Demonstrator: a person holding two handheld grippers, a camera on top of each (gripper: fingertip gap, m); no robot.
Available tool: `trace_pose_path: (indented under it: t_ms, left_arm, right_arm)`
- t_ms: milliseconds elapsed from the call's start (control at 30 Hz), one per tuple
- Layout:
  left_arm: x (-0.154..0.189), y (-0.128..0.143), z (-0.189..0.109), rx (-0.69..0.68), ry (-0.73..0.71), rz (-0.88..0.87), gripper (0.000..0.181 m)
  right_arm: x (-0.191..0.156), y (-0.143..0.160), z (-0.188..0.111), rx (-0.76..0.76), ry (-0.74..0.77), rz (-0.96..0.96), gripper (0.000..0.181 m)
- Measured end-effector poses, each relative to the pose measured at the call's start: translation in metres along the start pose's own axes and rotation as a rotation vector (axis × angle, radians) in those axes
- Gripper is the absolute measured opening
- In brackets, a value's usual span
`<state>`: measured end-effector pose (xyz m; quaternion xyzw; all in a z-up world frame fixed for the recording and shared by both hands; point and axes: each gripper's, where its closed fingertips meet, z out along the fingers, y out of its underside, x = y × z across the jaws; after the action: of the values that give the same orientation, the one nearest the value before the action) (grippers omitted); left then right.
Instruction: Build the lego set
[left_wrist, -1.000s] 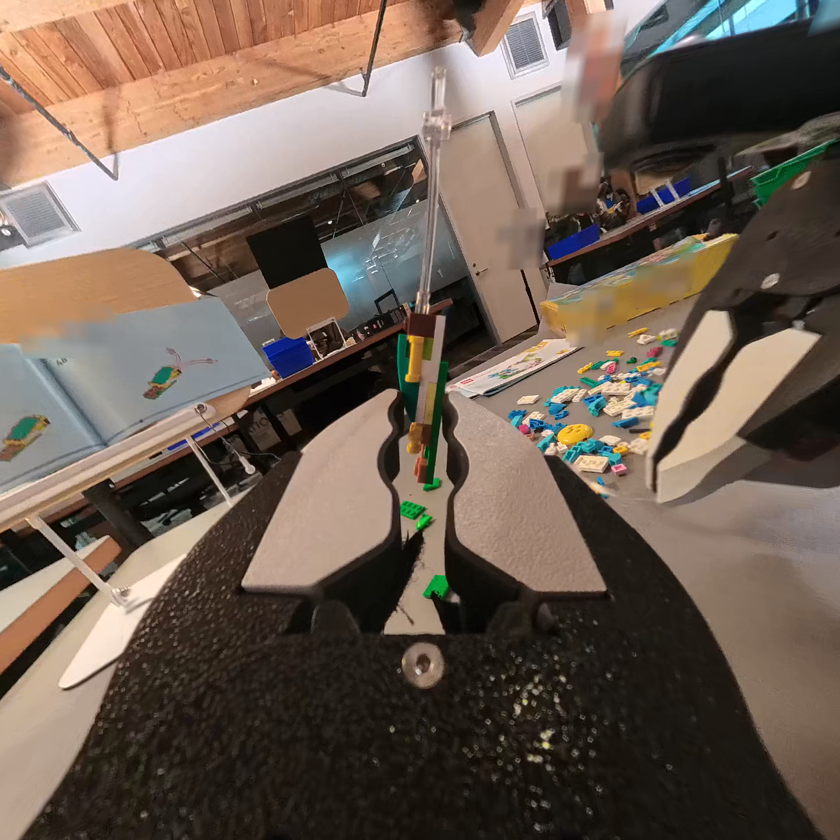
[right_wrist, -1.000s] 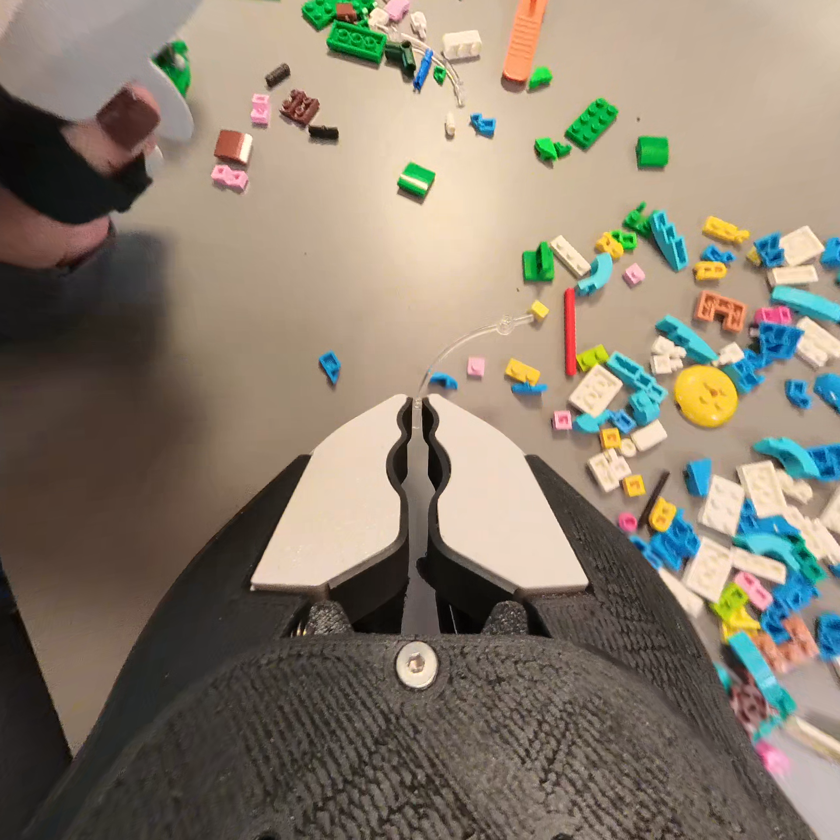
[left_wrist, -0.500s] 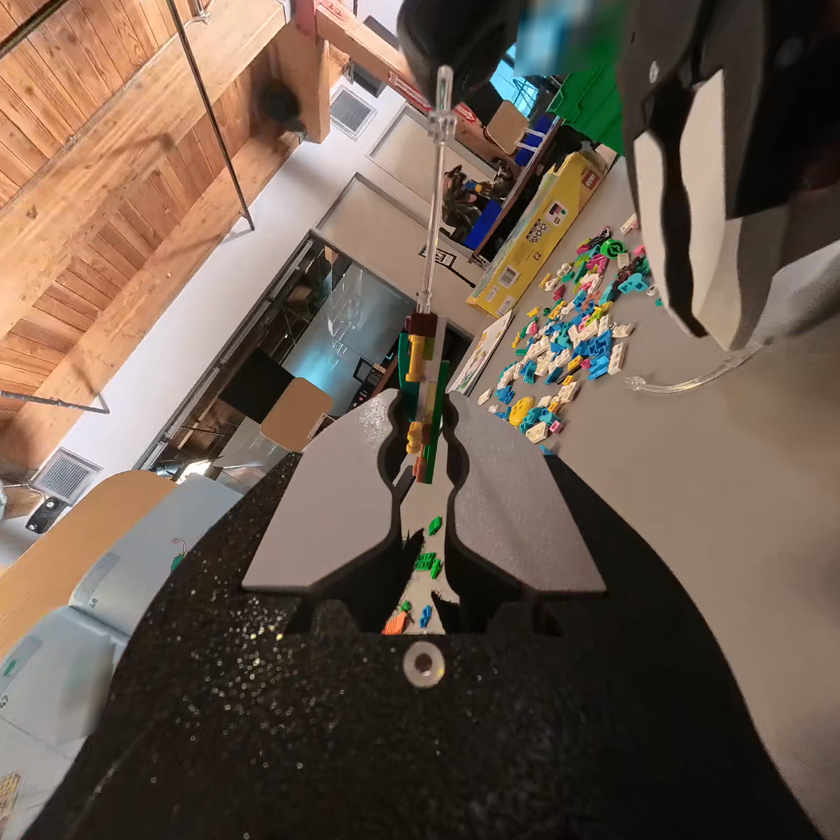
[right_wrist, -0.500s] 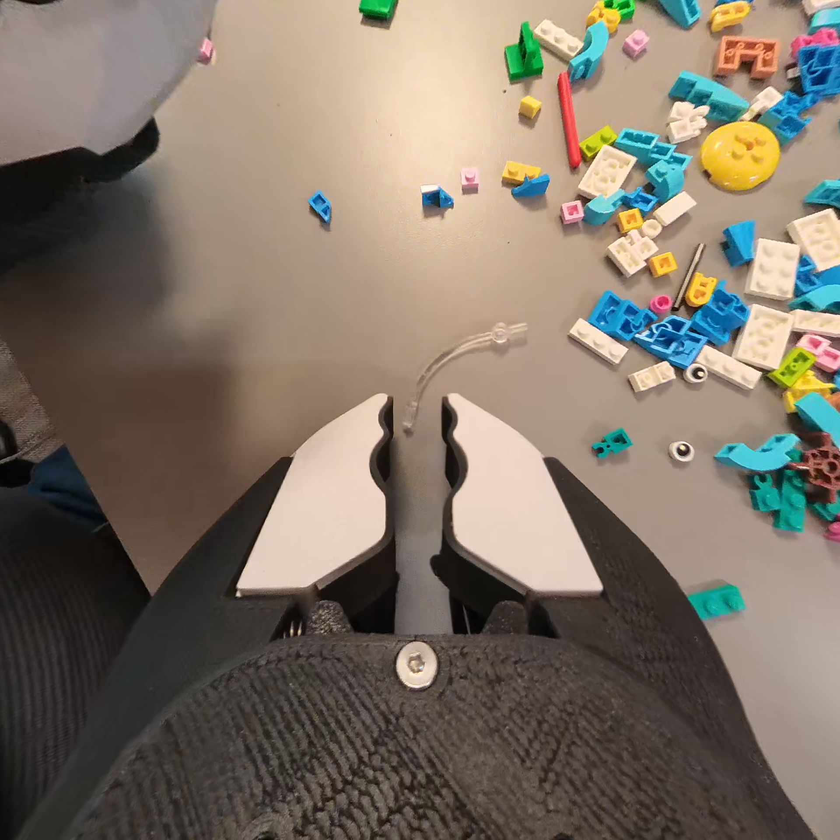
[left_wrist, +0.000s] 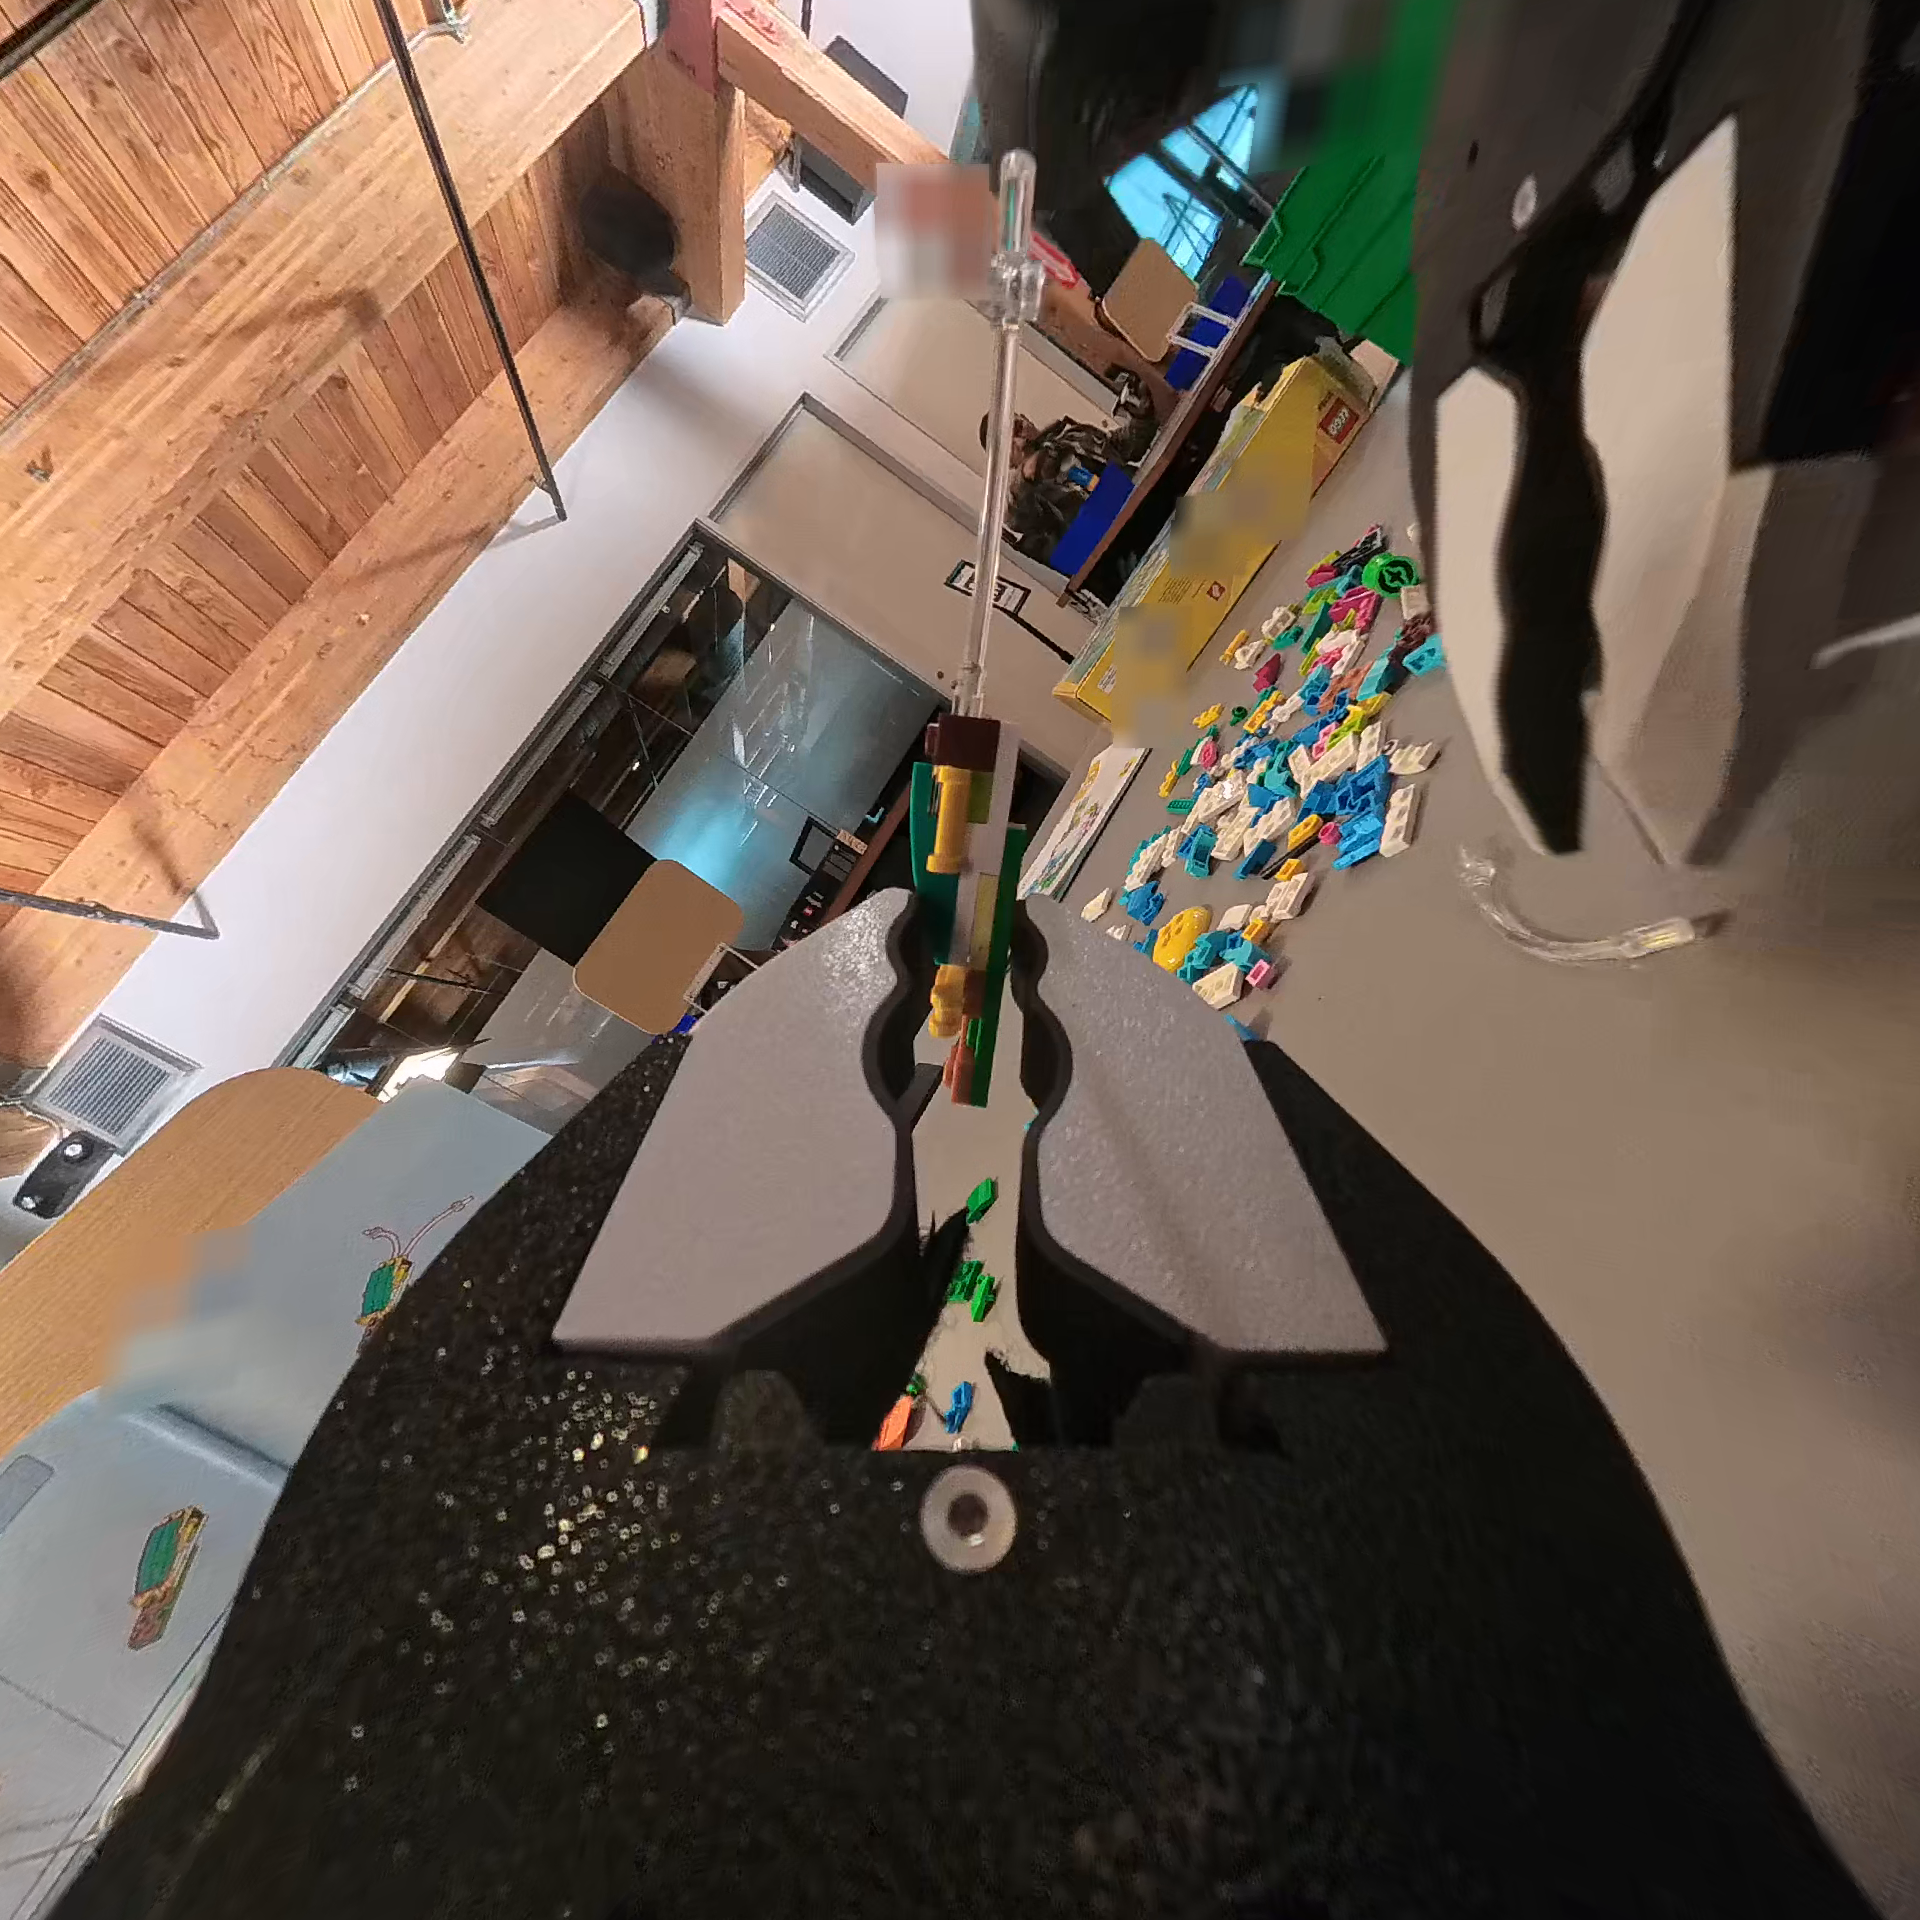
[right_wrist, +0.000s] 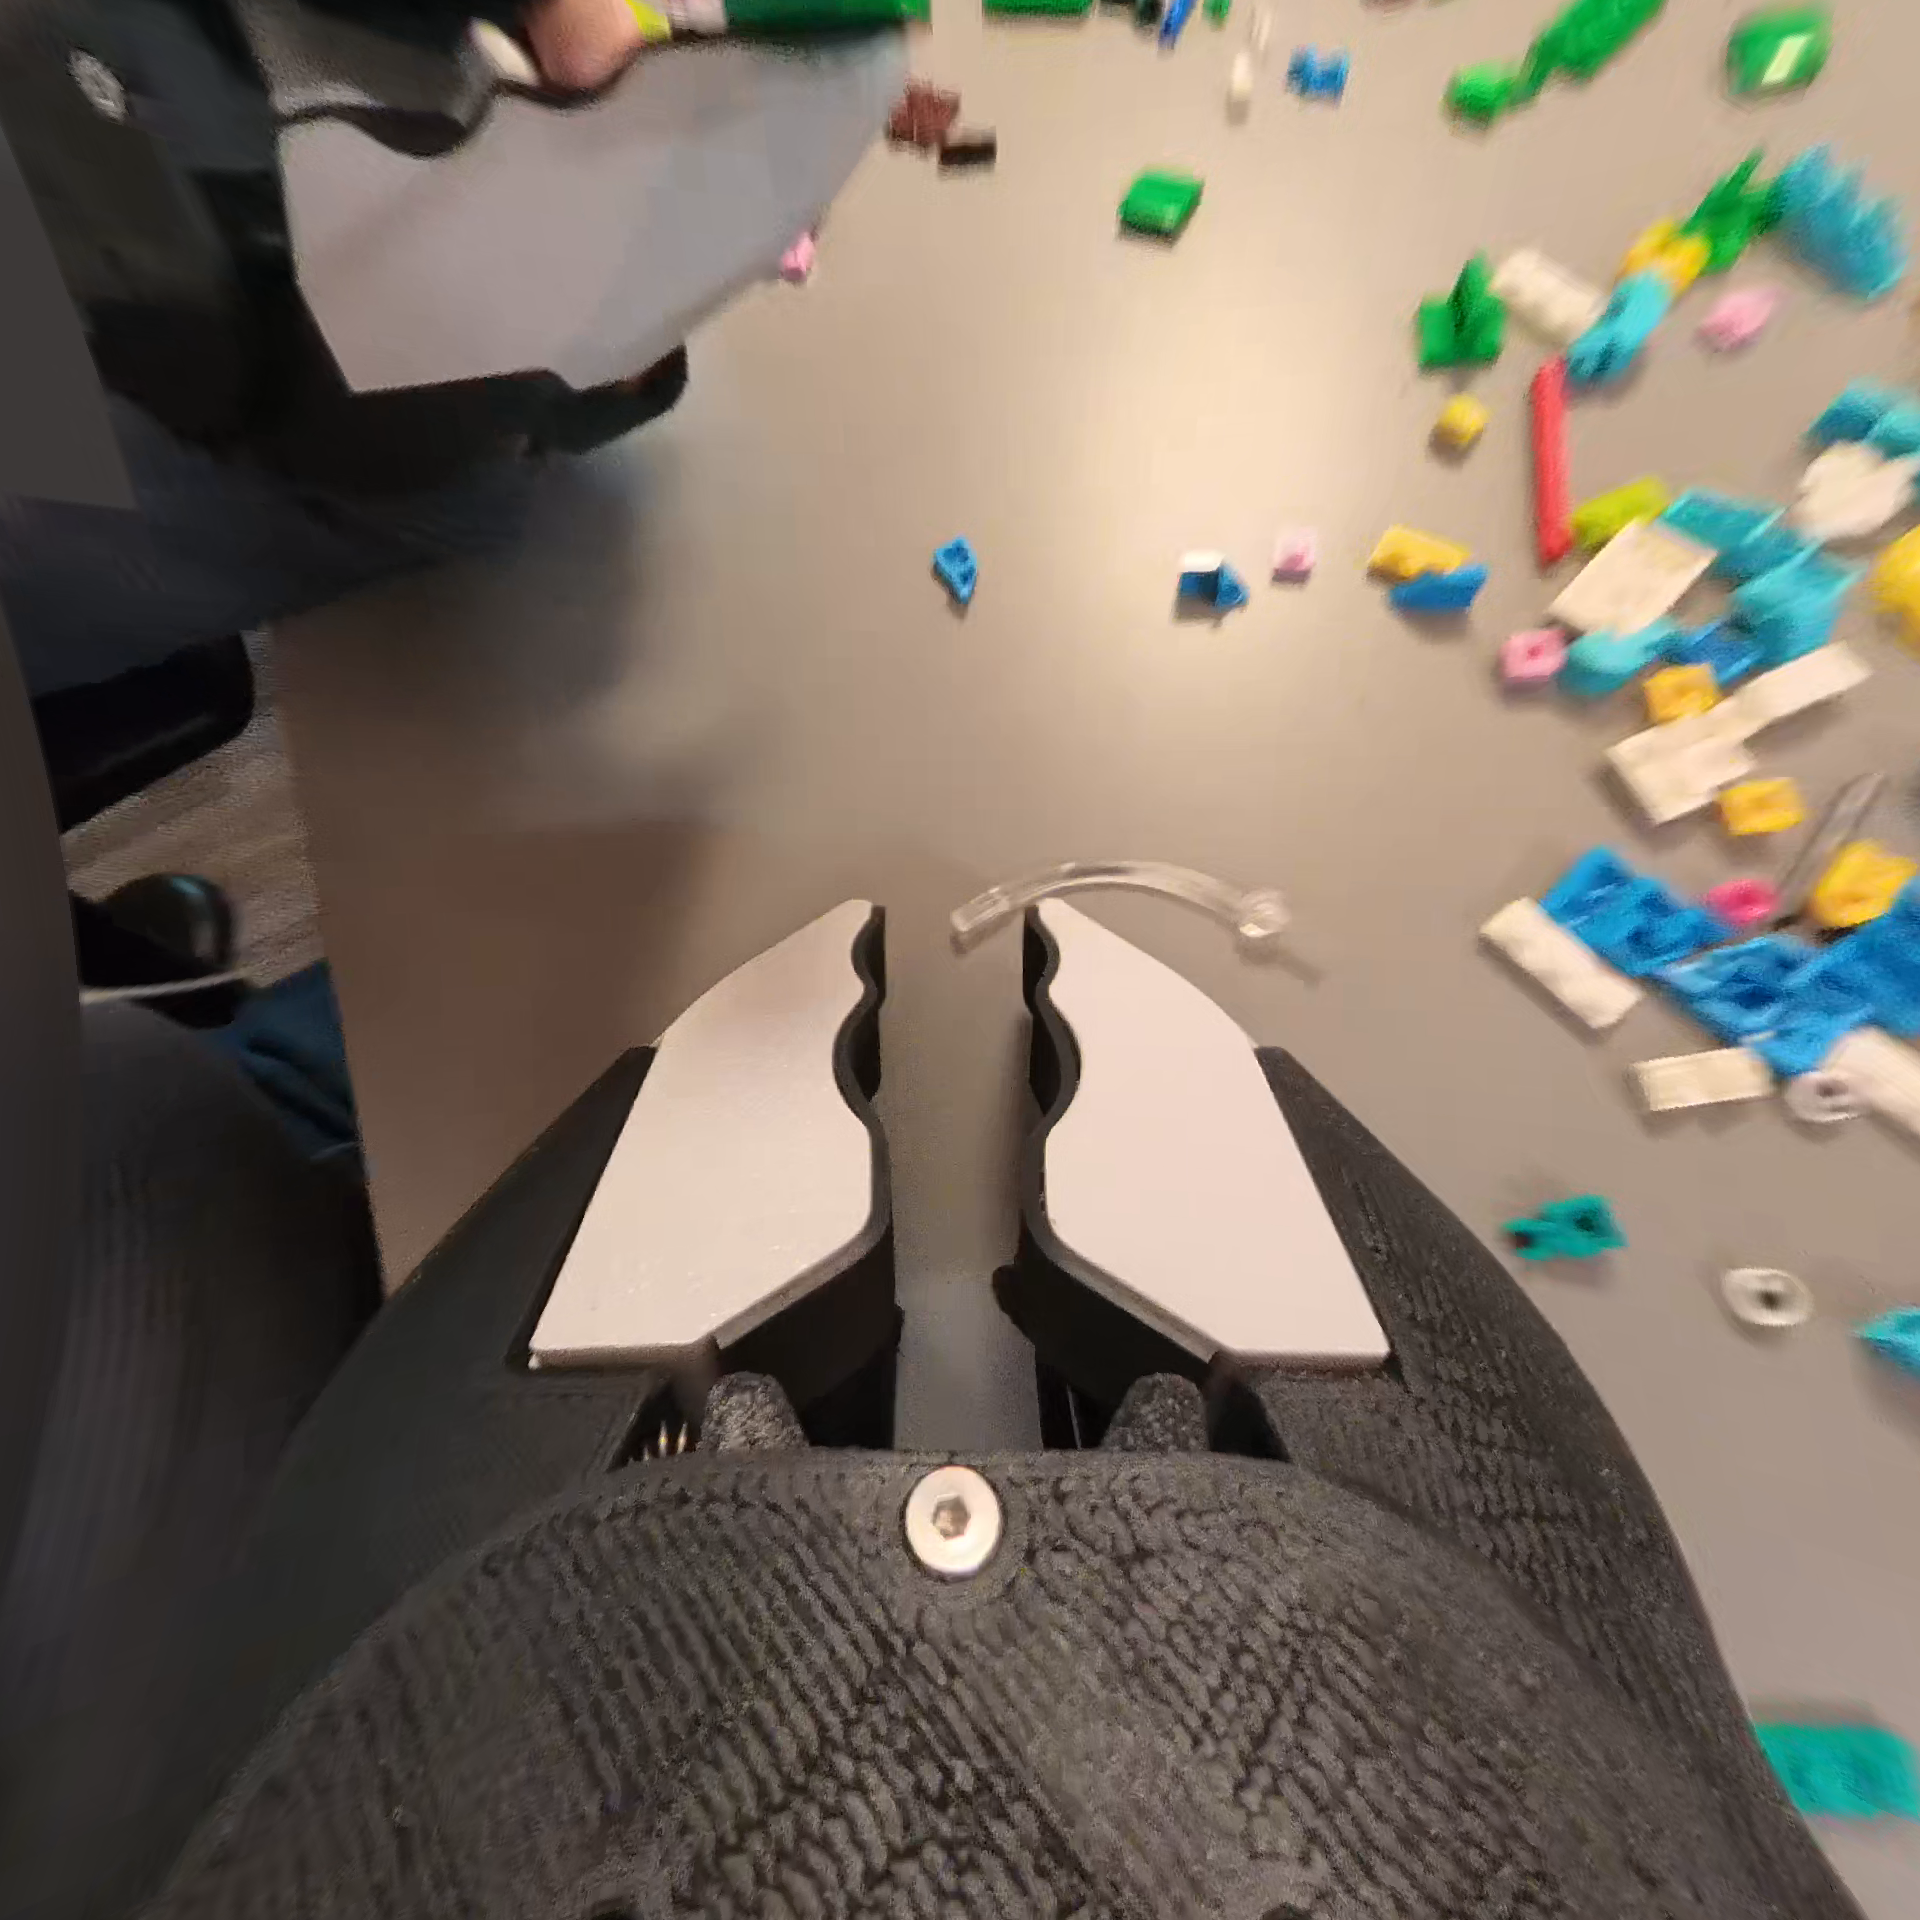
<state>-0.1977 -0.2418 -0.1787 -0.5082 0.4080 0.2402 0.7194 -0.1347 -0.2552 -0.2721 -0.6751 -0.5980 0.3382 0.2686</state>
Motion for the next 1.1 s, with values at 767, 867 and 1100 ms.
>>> trace_pose_path:
  t_ms: [767, 867, 1100]
  left_arm:
    - [0.007, 0.005, 0.0, -0.01, 0.067, -0.007, 0.015]
    - [0.014, 0.006, 0.001, -0.02, 0.102, 0.002, 0.015]
    - [0.008, 0.01, 0.003, -0.069, 0.05, 0.033, 0.015]
  right_arm:
    - [0.063, 0.019, -0.01, -0.499, -0.292, -0.29, 0.0]
    - [0.058, 0.025, -0.026, -0.564, -0.372, -0.041, 0.0]
    - [0.06, 0.015, -0.025, -0.466, -0.174, -0.25, 0.004]
